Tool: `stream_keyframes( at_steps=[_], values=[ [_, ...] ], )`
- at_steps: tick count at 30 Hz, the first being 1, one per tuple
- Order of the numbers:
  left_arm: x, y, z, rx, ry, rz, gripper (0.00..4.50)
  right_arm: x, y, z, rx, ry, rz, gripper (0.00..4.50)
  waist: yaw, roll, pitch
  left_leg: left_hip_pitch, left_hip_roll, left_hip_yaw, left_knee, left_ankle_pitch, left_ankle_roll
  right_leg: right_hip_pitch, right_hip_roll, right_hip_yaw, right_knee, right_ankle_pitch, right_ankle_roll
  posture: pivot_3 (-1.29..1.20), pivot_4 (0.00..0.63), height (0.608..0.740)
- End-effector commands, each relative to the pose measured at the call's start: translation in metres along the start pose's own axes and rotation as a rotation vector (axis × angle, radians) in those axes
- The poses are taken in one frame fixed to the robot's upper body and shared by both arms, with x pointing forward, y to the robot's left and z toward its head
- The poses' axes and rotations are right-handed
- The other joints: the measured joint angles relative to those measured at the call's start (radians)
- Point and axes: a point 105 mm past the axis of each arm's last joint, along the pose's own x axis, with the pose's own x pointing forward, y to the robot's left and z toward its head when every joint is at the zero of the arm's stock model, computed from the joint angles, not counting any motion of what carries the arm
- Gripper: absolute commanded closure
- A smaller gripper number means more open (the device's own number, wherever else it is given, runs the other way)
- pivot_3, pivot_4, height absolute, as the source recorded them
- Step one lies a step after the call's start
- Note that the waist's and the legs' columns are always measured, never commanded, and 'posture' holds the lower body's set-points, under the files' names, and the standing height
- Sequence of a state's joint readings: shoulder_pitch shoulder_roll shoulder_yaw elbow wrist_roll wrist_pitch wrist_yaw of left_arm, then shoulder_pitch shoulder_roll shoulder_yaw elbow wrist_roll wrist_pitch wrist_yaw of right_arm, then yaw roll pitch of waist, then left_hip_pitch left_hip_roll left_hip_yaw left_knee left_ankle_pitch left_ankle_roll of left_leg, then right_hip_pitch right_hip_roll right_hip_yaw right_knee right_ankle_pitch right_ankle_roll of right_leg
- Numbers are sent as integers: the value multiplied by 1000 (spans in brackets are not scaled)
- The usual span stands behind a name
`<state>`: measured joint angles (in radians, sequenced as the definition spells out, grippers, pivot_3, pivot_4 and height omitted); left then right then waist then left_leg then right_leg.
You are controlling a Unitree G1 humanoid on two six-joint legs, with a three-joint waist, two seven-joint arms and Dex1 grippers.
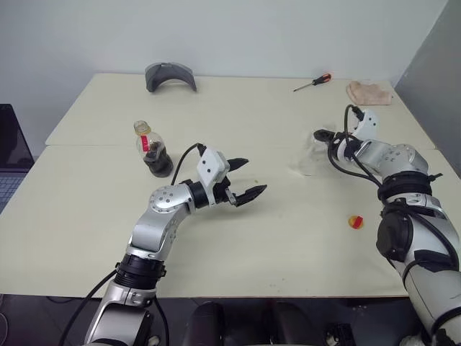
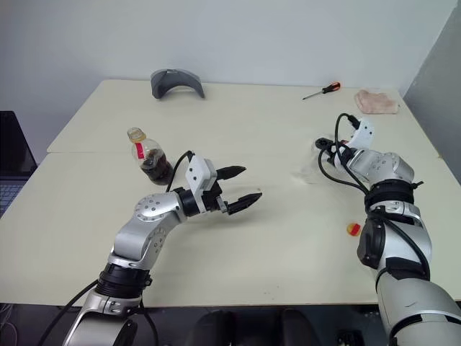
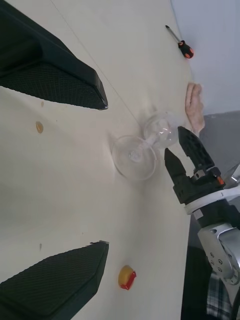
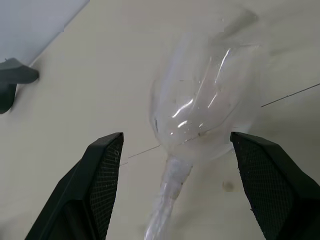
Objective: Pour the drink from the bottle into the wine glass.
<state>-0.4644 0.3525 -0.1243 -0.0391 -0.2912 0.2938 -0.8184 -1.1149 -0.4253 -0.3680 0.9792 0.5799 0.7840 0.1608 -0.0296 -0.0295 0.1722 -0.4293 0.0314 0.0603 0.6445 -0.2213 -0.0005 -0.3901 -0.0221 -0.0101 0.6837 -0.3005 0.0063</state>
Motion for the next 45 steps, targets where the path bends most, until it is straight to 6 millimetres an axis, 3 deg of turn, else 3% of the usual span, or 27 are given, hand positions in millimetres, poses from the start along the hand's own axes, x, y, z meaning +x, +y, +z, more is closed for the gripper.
stream_keyframes(
  at_steps=[1,6,15,26,29,33,39,45],
  values=[
    [2,-1,13,47,-39,-10,0,-2,3,-1,-51,41,12,866,0,1,0,-1,0,0,0,0,0,0,0,0,-1,0,0,0,150,740],
    [2,-1,13,47,-38,-8,0,0,-5,-8,-60,55,-29,866,2,1,0,-2,0,0,0,0,0,0,0,0,-2,0,0,0,150,740],
    [4,-3,14,45,-41,-19,0,10,18,-3,-67,7,-4,866,1,1,0,-1,0,0,0,0,0,0,0,-1,-1,0,0,0,150,740],
    [4,0,15,52,-46,-4,0,8,16,3,-97,-12,-17,866,1,1,0,-2,0,0,0,0,0,0,0,-1,-1,0,0,0,150,740],
    [3,0,15,53,-46,-2,0,4,24,11,-133,-36,25,866,2,1,0,-2,0,0,0,0,0,0,0,-1,-1,0,0,0,150,740],
    [2,0,15,50,-48,5,0,-8,58,22,-190,-80,147,866,1,1,1,-2,0,0,0,0,0,0,0,-1,-1,0,0,0,150,740],
    [2,-1,15,48,-48,-3,0,-7,86,-4,-188,-17,249,866,1,1,1,-1,1,-1,0,0,0,0,0,-2,0,0,0,0,150,740],
    [2,0,16,51,-47,-1,0,4,100,-13,-178,-4,267,866,1,1,1,-1,0,-1,1,0,0,0,-1,-1,0,0,0,0,150,740]
  ],
)
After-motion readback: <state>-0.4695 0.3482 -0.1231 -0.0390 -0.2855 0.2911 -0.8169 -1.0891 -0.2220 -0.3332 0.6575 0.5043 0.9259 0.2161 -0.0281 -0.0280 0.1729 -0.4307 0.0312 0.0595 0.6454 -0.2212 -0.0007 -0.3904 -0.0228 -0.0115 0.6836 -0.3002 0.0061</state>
